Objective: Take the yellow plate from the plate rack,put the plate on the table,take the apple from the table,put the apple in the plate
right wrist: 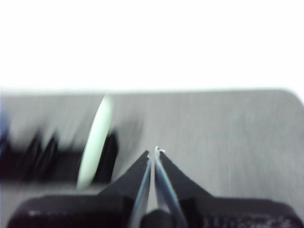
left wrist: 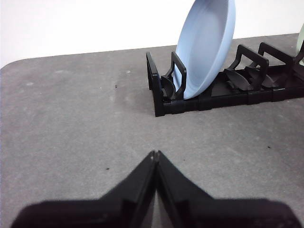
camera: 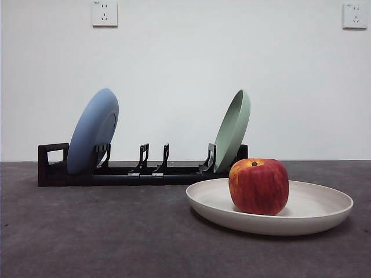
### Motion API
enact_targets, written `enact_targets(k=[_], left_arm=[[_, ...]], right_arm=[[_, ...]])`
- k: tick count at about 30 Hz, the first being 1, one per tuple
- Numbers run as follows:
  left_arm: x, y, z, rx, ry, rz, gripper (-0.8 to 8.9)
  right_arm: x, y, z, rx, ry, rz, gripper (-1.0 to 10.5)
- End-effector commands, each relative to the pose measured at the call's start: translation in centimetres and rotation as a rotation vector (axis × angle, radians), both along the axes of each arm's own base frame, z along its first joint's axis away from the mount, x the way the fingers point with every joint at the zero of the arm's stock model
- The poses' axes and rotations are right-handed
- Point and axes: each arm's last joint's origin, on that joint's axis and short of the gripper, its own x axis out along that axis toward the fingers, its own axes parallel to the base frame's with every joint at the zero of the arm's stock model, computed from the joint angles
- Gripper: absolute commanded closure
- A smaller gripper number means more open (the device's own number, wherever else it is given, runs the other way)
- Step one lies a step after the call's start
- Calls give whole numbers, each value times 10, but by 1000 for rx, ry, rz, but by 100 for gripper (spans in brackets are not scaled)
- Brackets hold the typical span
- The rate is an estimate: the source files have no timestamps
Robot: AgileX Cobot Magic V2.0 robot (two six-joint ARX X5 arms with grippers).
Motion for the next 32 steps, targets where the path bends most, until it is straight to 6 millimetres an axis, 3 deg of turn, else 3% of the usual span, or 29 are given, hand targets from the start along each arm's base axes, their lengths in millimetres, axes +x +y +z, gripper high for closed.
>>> enact_targets(k=[1, 3, 5, 11, 21, 32], left_arm=[[1, 0, -3, -7, 2, -6, 817], [1, 0, -3, -7, 2, -6, 817], [1, 0, -3, -7, 2, -6, 817], [1, 0, -3, -7, 2, -6, 817], [1, 0, -3, -8, 10, -6, 817], [1, 0, -4, -8, 23, -6, 817]], right_arm=[[-4, -13, -73, 19, -53, -54, 926], [-17, -18, -123, -6, -72, -109, 926], [-26, -19, -154, -54, -76, -143, 926], [-37, -19, -214, -82, -78, -169, 926], [-34, -19, -256, -69, -5, -157, 926], [-32, -19, -258, -53, -52, -156, 926]])
